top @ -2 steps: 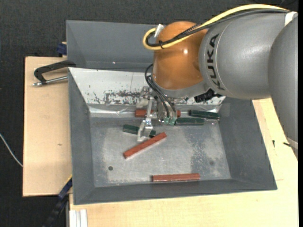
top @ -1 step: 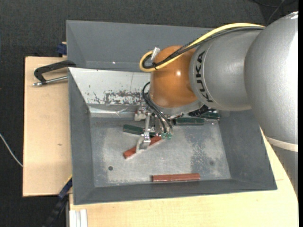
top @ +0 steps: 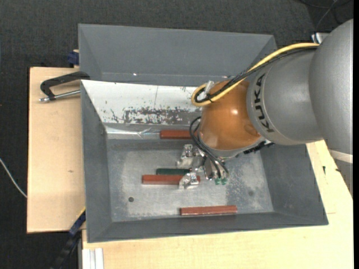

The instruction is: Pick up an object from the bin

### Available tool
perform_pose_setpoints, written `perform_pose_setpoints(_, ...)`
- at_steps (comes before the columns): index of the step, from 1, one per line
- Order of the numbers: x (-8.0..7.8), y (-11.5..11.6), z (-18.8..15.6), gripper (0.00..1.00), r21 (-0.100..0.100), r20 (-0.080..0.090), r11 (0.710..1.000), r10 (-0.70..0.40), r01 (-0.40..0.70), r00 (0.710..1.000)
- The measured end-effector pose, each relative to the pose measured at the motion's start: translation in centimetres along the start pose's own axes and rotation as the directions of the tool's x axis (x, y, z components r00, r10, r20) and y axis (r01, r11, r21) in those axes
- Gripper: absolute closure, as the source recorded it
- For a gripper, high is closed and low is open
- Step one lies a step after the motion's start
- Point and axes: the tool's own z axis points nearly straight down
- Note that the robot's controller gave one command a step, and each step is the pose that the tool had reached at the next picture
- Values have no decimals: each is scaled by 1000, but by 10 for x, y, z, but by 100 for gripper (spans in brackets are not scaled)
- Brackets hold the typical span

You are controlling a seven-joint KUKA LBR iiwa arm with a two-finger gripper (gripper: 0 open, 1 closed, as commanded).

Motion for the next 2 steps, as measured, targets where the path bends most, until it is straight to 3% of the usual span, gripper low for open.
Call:
perform_pose_setpoints(1,0,0,0,100,0,0,1000,0,0,1000)
perform_pose_setpoints(2,-13,-10,-155,100,3,3,1000,-25,25,1000)
